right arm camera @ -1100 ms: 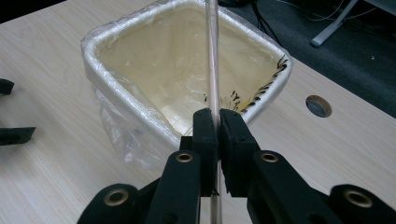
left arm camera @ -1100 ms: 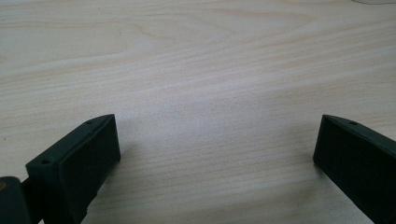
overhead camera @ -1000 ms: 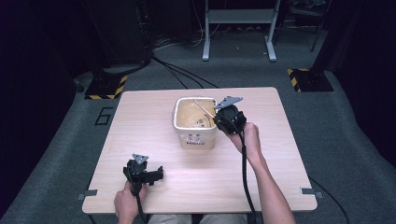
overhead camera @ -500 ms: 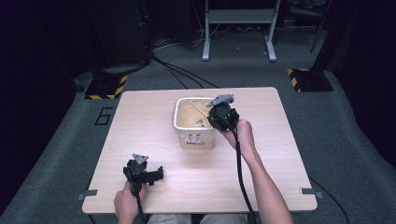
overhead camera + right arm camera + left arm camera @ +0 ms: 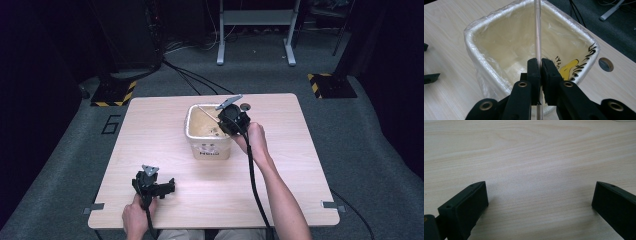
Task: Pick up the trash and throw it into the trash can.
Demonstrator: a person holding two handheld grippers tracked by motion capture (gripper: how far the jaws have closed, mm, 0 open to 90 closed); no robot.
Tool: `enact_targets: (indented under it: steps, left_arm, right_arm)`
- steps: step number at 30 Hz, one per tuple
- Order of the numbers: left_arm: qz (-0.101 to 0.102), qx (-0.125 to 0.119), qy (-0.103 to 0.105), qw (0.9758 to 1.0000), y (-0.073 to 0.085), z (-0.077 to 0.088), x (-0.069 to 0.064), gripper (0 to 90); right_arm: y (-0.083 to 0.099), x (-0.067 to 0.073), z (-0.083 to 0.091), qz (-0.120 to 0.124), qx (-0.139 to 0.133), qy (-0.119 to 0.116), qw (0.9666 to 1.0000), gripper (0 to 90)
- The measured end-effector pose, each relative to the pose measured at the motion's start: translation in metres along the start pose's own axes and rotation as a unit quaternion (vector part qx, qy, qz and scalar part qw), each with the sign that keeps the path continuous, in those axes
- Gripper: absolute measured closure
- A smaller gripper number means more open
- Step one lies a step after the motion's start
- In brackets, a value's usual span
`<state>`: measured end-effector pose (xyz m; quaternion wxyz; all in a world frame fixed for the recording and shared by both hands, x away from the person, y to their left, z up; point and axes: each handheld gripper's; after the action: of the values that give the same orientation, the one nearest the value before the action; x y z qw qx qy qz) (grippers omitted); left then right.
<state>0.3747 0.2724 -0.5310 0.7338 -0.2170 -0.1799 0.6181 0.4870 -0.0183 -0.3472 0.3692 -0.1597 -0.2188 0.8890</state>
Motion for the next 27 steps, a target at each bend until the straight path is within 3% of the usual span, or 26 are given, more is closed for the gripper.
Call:
enact_targets:
  steps: [5, 10, 13, 14, 15, 17, 18, 19, 25, 27]
  left_arm:
    - [0.000, 0.000, 0.000, 1.0000, 0.000, 0.000, 0.000, 0.2]
    - [0.000, 0.000, 0.000, 1.0000, 0.000, 0.000, 0.000, 0.2]
    - [0.000, 0.000, 0.000, 1.0000, 0.000, 0.000, 0.000, 0.2]
    - [0.000, 0.000, 0.000, 1.0000, 0.000, 0.000, 0.000, 0.2]
    - [0.000, 0.000, 0.000, 1.0000, 0.000, 0.000, 0.000, 0.2]
    - [0.000, 0.000, 0.000, 1.0000, 0.000, 0.000, 0.000, 0.2]
    - [0.000, 0.000, 0.000, 1.0000, 0.000, 0.000, 0.000, 0.2]
    - [0.000, 0.000, 0.000, 1.0000, 0.000, 0.000, 0.000, 0.2]
    - [0.000, 0.000, 0.000, 1.0000, 0.000, 0.000, 0.000, 0.2]
    - [0.000, 0.000, 0.000, 1.0000, 0.000, 0.000, 0.000, 0.2]
  right_arm:
    - [-0.005, -0.003, -0.003, 0.016, -0.001, 0.005, 0.9999, 84.9]
    - [-0.009, -0.001, -0.006, 0.008, 0.003, 0.000, 1.0000, 84.7]
    - [-0.013, -0.002, -0.008, 0.018, 0.003, -0.002, 0.9998, 82.2]
    - [-0.014, -0.002, -0.008, 0.016, 0.003, -0.002, 0.9999, 72.4]
    - [-0.014, -0.002, -0.008, 0.016, 0.003, -0.002, 0.9999, 72.4]
    - [-0.015, -0.001, -0.010, 0.006, 0.014, 0.001, 0.9999, 57.1]
    - [-0.015, -0.001, -0.011, 0.002, 0.018, 0.004, 0.9998, 41.6]
    - [-0.015, -0.001, -0.011, 0.002, 0.018, 0.004, 0.9998, 41.6]
    - [-0.007, 0.000, -0.008, -0.010, 0.025, 0.002, 0.9996, 19.5]
    - [-0.004, 0.000, -0.007, -0.012, 0.029, -0.001, 0.9995, 17.3]
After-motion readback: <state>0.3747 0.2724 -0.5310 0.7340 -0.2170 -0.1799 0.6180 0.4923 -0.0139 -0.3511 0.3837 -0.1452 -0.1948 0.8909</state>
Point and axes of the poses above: each handheld gripper's, and its own axes: z roughly backward along the jaws, y roughly out of its underside, x roughly to its left, and after that the axes turned 13 degrees about x, right-handed
